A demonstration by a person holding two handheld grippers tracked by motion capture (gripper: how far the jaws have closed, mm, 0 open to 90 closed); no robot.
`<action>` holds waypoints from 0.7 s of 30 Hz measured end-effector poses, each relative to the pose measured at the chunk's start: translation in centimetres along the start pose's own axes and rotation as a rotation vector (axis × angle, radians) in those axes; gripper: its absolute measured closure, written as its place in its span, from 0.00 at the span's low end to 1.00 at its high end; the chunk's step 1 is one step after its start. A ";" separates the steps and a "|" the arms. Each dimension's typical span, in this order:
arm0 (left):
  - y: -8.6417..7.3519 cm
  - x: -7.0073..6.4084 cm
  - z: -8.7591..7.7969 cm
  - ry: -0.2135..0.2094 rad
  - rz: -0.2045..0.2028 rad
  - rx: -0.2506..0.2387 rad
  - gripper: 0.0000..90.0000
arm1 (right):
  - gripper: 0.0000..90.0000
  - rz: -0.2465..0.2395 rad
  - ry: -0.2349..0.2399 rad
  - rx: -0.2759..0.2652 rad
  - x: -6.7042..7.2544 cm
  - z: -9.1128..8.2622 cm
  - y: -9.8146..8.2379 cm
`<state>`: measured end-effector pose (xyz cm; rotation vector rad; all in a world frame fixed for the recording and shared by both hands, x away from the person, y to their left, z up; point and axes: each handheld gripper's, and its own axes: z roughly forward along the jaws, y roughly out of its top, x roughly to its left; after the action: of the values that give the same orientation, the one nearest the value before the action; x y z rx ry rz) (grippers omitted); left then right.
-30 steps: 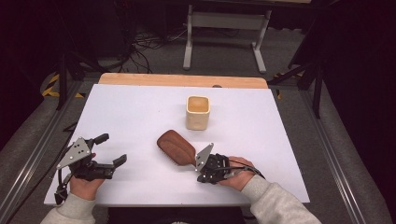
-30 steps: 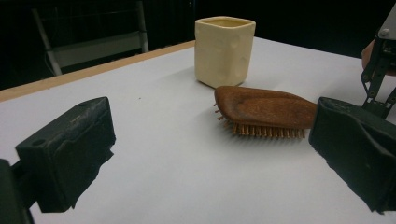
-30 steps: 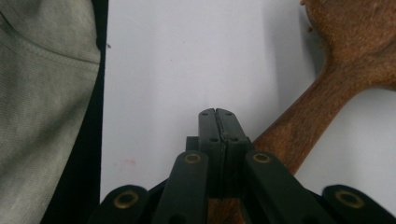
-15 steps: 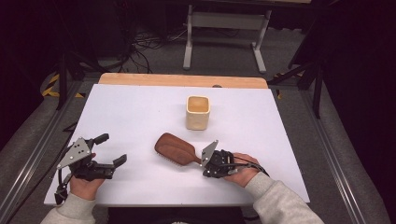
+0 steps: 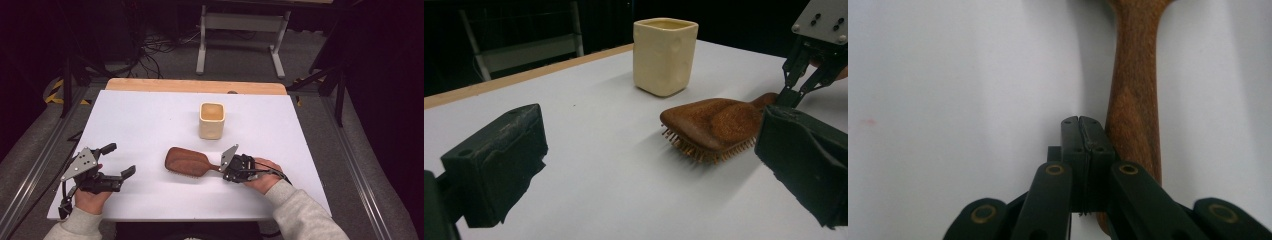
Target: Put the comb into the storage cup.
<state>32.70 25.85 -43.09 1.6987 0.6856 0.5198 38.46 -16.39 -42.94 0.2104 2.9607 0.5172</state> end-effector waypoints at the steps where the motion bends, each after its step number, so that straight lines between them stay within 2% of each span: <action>1: 0.0 0.0 0.0 0.000 0.000 0.000 0.01 | 1.00 0.005 -0.009 0.005 -0.1 0.0 -0.1; 7: 0.0 0.0 0.0 0.001 0.005 -0.001 0.01 | 0.99 0.012 -0.026 -0.006 -0.8 0.0 -0.2; 14: 0.0 0.0 0.0 0.000 0.001 -0.002 0.01 | 0.97 0.000 -0.002 -0.023 -0.6 -0.1 0.0; 16: 0.0 0.0 0.0 -0.001 0.001 -0.001 0.01 | 0.90 -0.001 0.023 -0.044 -0.5 -0.4 0.2; 18: 0.0 -0.1 0.0 -0.003 0.001 -0.001 0.01 | 0.85 -0.015 0.026 -0.062 -0.5 -0.9 0.5; 21: 0.0 -0.1 0.0 -0.003 0.002 -0.002 0.01 | 0.70 -0.015 0.056 -0.095 -0.7 -1.5 1.0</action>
<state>32.67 25.76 -43.09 1.6985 0.6808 0.5190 39.03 -16.08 -41.09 0.1656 2.9800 0.6712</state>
